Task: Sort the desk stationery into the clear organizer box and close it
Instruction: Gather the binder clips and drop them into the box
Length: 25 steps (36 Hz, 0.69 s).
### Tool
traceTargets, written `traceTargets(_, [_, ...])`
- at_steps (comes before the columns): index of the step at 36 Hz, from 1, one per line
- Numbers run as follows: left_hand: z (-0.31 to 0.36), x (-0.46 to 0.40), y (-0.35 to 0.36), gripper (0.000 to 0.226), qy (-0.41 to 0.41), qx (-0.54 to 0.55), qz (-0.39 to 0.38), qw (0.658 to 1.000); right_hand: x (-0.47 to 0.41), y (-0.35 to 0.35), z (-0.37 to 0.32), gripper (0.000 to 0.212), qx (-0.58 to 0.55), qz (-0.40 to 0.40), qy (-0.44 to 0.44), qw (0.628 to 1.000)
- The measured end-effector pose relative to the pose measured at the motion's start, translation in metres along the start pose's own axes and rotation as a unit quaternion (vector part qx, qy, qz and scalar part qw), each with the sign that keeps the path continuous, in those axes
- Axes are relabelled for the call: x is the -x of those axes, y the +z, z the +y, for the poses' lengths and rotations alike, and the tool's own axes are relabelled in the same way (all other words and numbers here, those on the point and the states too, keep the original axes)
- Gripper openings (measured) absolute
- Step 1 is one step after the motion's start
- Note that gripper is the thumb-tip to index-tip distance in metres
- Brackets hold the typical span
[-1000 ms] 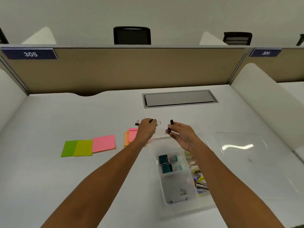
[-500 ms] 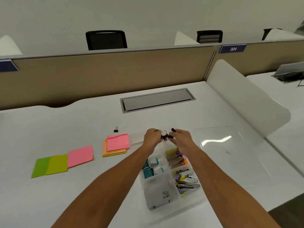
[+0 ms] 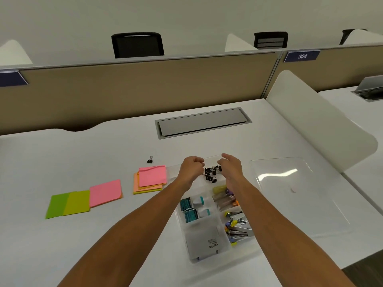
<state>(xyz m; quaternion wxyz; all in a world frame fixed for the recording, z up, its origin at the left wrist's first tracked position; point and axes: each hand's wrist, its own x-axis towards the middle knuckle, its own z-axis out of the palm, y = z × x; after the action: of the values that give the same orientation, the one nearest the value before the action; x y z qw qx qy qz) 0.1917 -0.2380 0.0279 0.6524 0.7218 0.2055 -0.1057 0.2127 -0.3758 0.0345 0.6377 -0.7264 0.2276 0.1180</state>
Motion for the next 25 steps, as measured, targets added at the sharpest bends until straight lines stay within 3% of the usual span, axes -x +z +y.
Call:
traceTargets(9, [-0.008,-0.008,-0.062,0.03,0.05,0.046,0.102,0.992,0.011,0.052,-0.014,0.043,0.06,-0.073,-0.095,0.991])
traceTargets(15, [-0.028,-0.019,-0.108,0.025,0.051,0.033,0.182,0.982,0.021,0.097,-0.02,0.036,0.151,-0.152,-0.179,0.96])
traceTargets(19, [-0.046,-0.023,-0.135,0.026,0.072,-0.071,0.222,0.97,0.021,0.128,-0.02,0.036,0.22,-0.19,-0.214,0.932])
traceTargets(25, [-0.081,-0.02,-0.155,0.038,0.093,-0.269,0.191,0.94,0.008,0.167,-0.015,0.041,0.323,-0.213,-0.247,0.888])
